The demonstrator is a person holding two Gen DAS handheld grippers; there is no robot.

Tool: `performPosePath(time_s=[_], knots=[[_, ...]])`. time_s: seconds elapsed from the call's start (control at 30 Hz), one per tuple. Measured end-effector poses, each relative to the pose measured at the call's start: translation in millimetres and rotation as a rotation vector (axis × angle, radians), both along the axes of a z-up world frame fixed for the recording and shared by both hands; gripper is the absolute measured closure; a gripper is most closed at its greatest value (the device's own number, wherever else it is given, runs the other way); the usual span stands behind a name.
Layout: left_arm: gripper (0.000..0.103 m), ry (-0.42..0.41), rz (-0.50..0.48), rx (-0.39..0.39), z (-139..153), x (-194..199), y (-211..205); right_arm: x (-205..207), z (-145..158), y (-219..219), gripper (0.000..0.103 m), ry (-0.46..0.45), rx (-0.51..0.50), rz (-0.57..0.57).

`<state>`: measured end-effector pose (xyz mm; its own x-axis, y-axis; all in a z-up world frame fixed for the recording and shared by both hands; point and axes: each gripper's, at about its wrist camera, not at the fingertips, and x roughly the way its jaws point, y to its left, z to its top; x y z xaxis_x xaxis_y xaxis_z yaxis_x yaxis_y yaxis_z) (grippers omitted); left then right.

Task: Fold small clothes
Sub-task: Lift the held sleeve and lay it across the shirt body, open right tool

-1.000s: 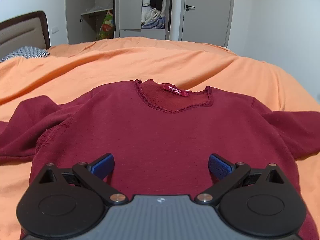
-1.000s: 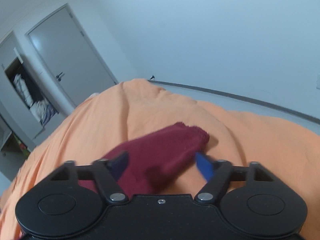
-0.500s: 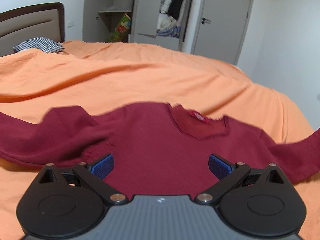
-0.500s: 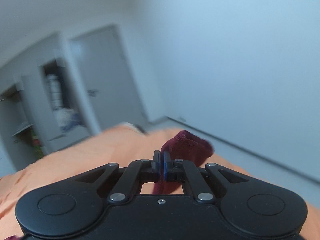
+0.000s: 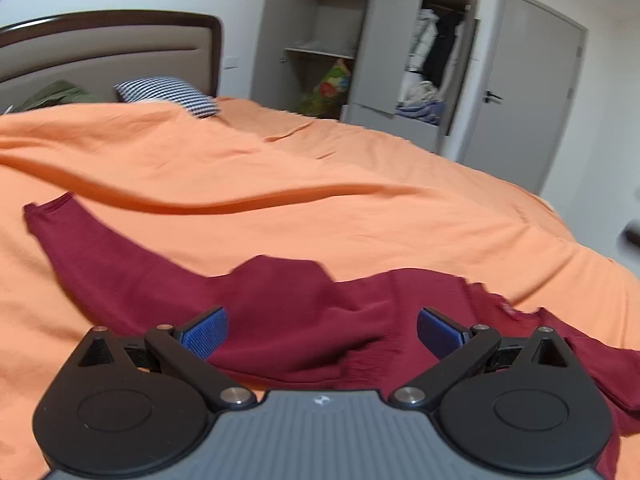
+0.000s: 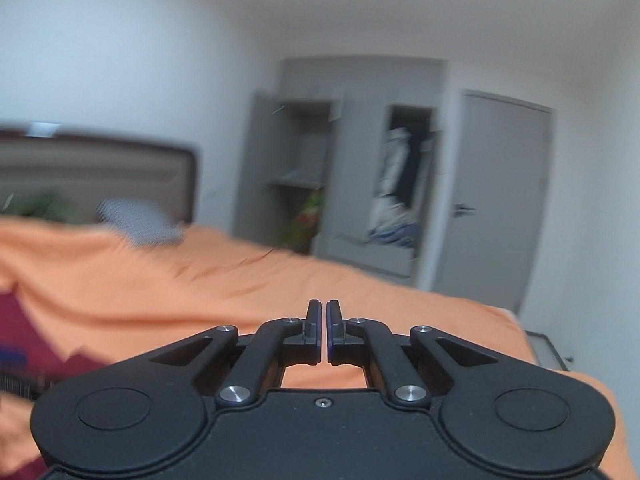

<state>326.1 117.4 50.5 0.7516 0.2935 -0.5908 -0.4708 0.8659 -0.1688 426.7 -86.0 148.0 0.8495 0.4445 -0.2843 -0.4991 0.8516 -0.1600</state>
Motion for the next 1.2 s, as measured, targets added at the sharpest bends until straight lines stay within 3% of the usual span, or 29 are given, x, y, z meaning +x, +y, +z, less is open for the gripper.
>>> performPosePath(time_s=[0.17, 0.23, 0.3, 0.5, 0.73, 0.77, 0.8, 0.83, 0.9, 1.0, 1.1, 1.2], knots=[[0.0, 0.015, -0.024, 0.007, -9.8, -1.2, 6.0, -20.1, -58.2, 72.7, 0.102, 0.119, -0.108, 0.113], [0.0, 0.022, -0.032, 0.009, -12.9, 2.1, 1.8, -20.5, -74.8, 78.4, 0.093, 0.145, -0.125, 0.112], [0.0, 0.021, -0.054, -0.014, -16.0, 5.1, -4.6, -26.7, -82.4, 79.0, 0.072, 0.135, -0.174, 0.07], [0.0, 0.045, -0.146, -0.047, -24.7, 17.0, -33.0, -25.3, -126.0, 36.1, 0.049, 0.164, -0.287, -0.114], [0.0, 0.045, -0.192, -0.047, -23.3, 16.9, -50.7, 16.3, -187.1, 23.7, 0.052, 0.22, -0.46, -0.231], [0.0, 0.045, -0.192, -0.048, -23.0, 16.1, -50.7, 22.8, -192.6, 21.1, 0.059, 0.234, -0.466, -0.248], [0.0, 0.043, -0.191, -0.049, -22.0, 15.4, -50.0, 28.7, -195.0, 17.9, 0.08, 0.251, -0.454, -0.254], [0.0, 0.039, -0.189, -0.048, -21.0, 14.8, -48.9, 33.7, -196.8, 13.5, 0.091, 0.27, -0.434, -0.258], [0.0, 0.027, -0.168, -0.048, -19.1, 15.0, -44.7, 36.8, -189.9, 1.6, 0.093, 0.272, -0.371, -0.278], [0.0, 0.005, -0.113, -0.072, -16.0, 17.3, -33.2, 20.3, -156.4, -3.5, 0.094, 0.231, -0.245, -0.272], [0.0, -0.01, -0.071, -0.075, -13.5, 18.0, -23.1, -2.8, -121.4, 13.8, 0.094, 0.186, -0.159, -0.185], [0.0, -0.011, -0.033, -0.06, -13.4, 18.5, -15.1, -21.0, -107.1, 43.9, 0.094, 0.165, -0.13, -0.073]])
